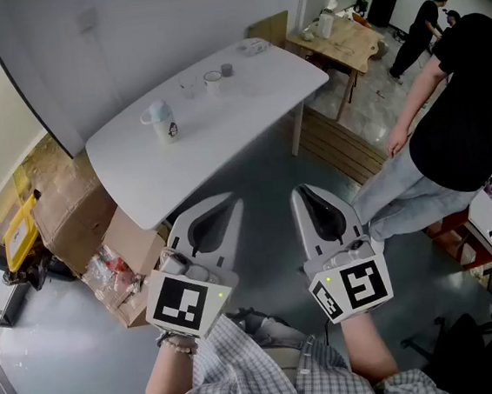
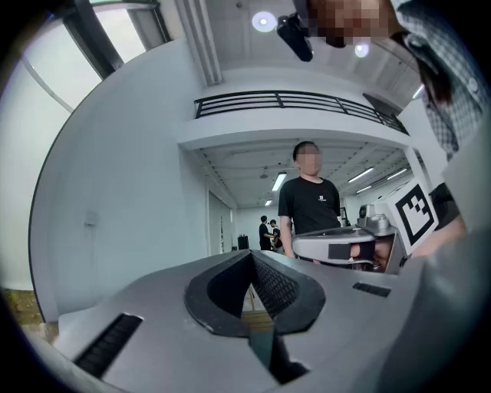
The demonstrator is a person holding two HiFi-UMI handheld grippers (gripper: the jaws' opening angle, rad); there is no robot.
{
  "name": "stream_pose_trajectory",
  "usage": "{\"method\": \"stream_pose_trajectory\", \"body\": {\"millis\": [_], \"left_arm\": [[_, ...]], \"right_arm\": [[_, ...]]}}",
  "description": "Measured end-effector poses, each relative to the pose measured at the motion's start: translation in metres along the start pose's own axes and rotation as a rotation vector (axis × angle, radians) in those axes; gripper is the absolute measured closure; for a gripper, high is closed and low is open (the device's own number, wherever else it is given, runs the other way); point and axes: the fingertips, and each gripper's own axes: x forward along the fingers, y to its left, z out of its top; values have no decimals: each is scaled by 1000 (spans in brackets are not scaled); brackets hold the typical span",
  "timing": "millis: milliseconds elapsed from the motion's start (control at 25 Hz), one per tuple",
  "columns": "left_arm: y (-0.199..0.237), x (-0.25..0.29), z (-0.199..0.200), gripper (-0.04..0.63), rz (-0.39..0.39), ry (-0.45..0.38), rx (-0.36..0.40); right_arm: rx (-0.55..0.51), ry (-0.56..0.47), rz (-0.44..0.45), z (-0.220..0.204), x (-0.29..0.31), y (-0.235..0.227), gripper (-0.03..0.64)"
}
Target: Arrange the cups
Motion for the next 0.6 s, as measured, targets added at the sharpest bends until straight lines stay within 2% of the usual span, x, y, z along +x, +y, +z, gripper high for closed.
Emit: {"method": "stream_pose_trajectory", "body": {"millis": [600], "left_arm": [[-19, 3, 8, 588, -23, -22, -9]], "right_arm": [[-8, -19, -22, 8, -15, -9, 584]]}}
